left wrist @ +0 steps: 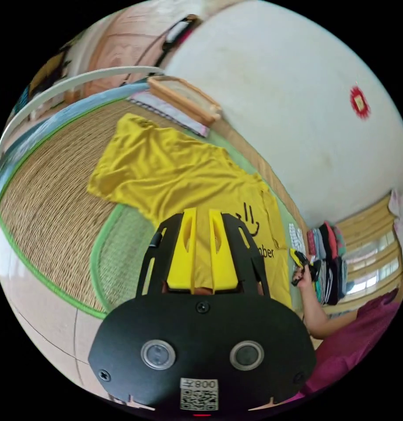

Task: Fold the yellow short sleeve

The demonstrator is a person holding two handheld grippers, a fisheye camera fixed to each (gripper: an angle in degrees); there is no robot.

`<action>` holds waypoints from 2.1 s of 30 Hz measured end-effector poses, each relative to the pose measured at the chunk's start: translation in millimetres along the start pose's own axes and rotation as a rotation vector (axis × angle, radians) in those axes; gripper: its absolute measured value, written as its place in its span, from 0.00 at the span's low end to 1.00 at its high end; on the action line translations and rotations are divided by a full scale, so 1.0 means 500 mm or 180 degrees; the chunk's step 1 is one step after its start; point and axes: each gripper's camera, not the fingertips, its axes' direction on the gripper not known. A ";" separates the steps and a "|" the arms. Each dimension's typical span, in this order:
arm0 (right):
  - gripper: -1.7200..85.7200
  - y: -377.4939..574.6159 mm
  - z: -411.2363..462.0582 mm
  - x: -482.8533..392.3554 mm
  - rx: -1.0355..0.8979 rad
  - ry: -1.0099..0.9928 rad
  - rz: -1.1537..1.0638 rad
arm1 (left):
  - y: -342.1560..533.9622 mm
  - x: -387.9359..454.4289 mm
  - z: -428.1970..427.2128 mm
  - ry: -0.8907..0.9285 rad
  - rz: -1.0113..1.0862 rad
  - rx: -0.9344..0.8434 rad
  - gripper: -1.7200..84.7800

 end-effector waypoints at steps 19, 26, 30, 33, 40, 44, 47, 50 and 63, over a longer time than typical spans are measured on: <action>0.04 -0.148 0.115 -0.707 -0.1228 0.0247 -0.1411 | -0.276 -0.196 -0.379 0.0313 -0.0954 0.0597 0.08; 0.05 -0.195 0.201 -0.999 -0.1613 0.0229 -0.2025 | -0.329 -0.182 -0.473 0.0516 -0.0883 0.0669 0.04; 0.06 -0.211 0.267 -1.180 -0.1813 0.0243 -0.2432 | -0.341 -0.192 -0.515 0.0786 -0.0971 0.0760 0.04; 0.07 -0.222 0.323 -1.316 -0.1884 0.0247 -0.2708 | -0.359 -0.172 -0.551 0.0723 -0.0929 0.0766 0.03; 0.08 -0.225 0.434 -1.619 -0.1915 0.0342 -0.3352 | -0.388 -0.148 -0.616 0.0858 -0.0920 0.0834 0.03; 0.09 -0.225 0.481 -1.771 -0.1865 0.0558 -0.3698 | -0.402 -0.130 -0.642 0.0906 -0.0903 0.0847 0.03; 0.09 -0.236 0.493 -1.848 -0.1848 0.0616 -0.3787 | -0.410 -0.118 -0.657 0.0939 -0.0900 0.0865 0.03; 0.09 -0.246 0.502 -1.906 -0.1886 0.0701 -0.3867 | -0.417 -0.105 -0.667 0.0966 -0.0898 0.0875 0.03; 0.04 -0.258 0.474 -2.012 -0.1942 0.1121 -0.4260 | -0.427 -0.042 -0.664 0.1013 -0.0885 0.0907 0.03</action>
